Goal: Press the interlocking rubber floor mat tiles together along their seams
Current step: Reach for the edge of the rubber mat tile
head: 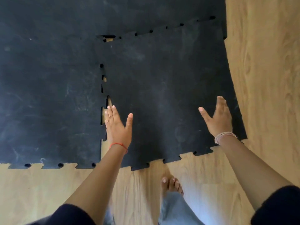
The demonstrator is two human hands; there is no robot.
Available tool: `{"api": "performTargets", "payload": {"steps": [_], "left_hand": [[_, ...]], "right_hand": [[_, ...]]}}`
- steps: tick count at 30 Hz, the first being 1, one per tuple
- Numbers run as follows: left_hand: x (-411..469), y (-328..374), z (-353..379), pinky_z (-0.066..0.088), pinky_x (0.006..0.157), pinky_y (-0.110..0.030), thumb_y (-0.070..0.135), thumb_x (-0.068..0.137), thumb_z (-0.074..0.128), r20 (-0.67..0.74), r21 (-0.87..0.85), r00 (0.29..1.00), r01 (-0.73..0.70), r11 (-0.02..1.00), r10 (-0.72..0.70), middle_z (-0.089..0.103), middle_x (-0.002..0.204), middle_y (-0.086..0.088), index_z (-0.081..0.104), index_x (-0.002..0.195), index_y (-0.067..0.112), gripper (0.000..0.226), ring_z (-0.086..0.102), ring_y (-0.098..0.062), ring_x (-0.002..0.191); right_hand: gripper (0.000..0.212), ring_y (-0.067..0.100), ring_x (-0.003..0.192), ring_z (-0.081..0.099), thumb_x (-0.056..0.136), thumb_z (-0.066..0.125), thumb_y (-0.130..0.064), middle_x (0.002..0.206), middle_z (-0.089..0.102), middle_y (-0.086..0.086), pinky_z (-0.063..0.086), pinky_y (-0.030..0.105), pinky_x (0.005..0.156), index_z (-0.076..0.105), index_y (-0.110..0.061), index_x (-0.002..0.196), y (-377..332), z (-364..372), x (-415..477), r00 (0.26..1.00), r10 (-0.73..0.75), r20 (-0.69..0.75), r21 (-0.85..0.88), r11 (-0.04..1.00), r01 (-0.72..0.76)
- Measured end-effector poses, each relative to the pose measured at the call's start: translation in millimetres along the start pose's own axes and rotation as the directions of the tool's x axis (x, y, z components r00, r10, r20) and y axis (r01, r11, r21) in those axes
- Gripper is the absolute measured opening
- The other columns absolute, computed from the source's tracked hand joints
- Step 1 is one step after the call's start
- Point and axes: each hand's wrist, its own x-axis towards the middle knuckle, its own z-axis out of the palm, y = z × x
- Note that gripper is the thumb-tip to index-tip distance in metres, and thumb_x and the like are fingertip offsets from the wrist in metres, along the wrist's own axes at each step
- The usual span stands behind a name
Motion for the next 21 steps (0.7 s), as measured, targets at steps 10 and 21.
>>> {"api": "performTargets", "payload": {"steps": [10,21], "left_hand": [[15.1,-18.6,47.5,-0.001,0.114,-0.035,0.032,0.091,0.044,-0.187,-0.056,0.981,0.032,0.998,-0.042,0.002,0.154,-0.011,0.005,0.141,0.009,0.067,-0.008,-0.019,0.140],[37.6,-19.8,19.0,0.038,0.098,-0.036,0.019,0.083,0.061,-0.282,-0.357,0.875,0.285,0.889,-0.394,0.058,0.121,-0.018,0.050,0.121,0.003,0.043,0.051,-0.030,0.114]], "right_hand": [[0.080,0.034,0.139,0.013,0.087,0.046,-0.052,0.153,0.017,0.020,0.009,0.045,0.113,0.017,-0.003,0.143,53.8,30.8,66.8,0.969,0.015,-0.248,-0.124,0.991,-0.047],[0.061,0.035,0.109,0.054,0.079,0.054,-0.059,0.121,0.060,0.016,0.038,0.049,0.100,0.059,-0.010,0.116,69.4,2.7,110.6,0.896,0.416,-0.154,0.463,0.832,-0.306]]}}
